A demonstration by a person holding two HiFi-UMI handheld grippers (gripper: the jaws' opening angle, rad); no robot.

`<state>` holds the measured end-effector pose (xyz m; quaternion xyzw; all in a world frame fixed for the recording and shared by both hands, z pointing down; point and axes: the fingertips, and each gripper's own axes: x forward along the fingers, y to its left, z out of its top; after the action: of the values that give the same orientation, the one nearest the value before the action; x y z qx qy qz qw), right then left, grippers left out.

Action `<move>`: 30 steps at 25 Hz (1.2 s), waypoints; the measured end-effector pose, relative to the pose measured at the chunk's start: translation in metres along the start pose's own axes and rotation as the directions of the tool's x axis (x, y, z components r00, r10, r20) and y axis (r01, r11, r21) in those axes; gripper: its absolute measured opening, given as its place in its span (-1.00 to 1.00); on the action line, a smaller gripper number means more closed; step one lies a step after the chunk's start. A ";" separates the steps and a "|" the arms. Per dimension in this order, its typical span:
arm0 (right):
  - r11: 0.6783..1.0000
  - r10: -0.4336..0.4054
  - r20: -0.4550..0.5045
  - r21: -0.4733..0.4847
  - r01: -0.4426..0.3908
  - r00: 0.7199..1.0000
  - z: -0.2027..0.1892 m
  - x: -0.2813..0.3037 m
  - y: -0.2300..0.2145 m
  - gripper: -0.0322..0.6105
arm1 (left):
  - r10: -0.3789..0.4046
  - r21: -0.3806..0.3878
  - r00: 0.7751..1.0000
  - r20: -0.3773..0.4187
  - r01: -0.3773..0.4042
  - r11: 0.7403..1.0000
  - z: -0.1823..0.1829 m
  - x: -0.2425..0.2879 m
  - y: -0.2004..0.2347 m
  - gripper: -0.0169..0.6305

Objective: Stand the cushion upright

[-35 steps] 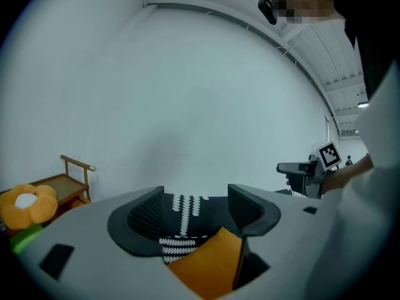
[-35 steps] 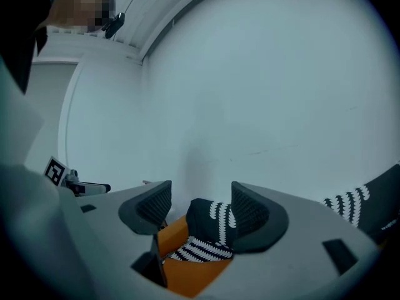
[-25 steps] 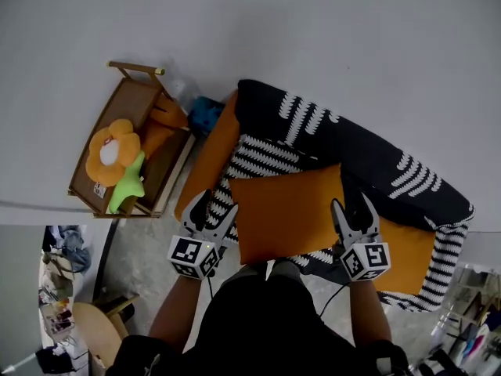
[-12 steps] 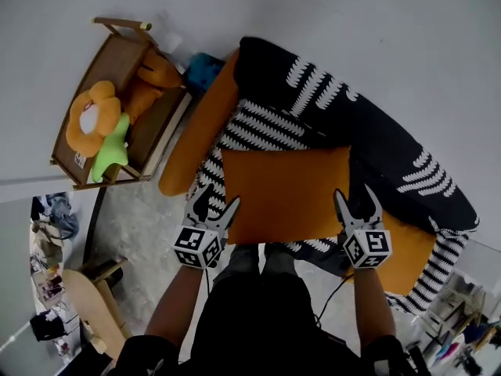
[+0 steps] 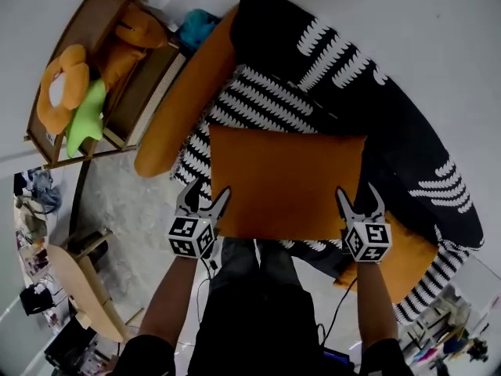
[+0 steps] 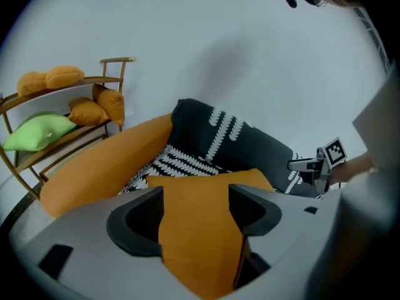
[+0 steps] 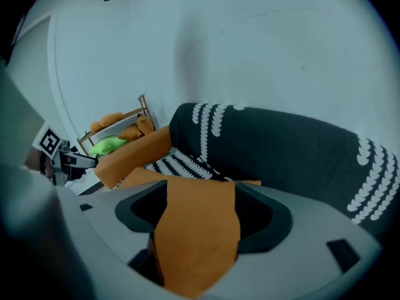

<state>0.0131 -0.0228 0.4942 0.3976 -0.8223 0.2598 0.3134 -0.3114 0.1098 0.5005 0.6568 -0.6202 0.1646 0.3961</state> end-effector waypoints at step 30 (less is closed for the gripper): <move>0.941 0.143 -0.344 0.337 -0.020 0.928 -0.156 0.095 -0.079 0.76 | -0.100 -0.388 0.972 -0.214 0.009 0.921 -0.135 0.100 0.072 0.67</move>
<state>0.0788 -0.0074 0.6812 0.3542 -0.7114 0.4747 0.3784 -0.3246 0.1448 0.6794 0.5598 -0.5718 0.1034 0.5908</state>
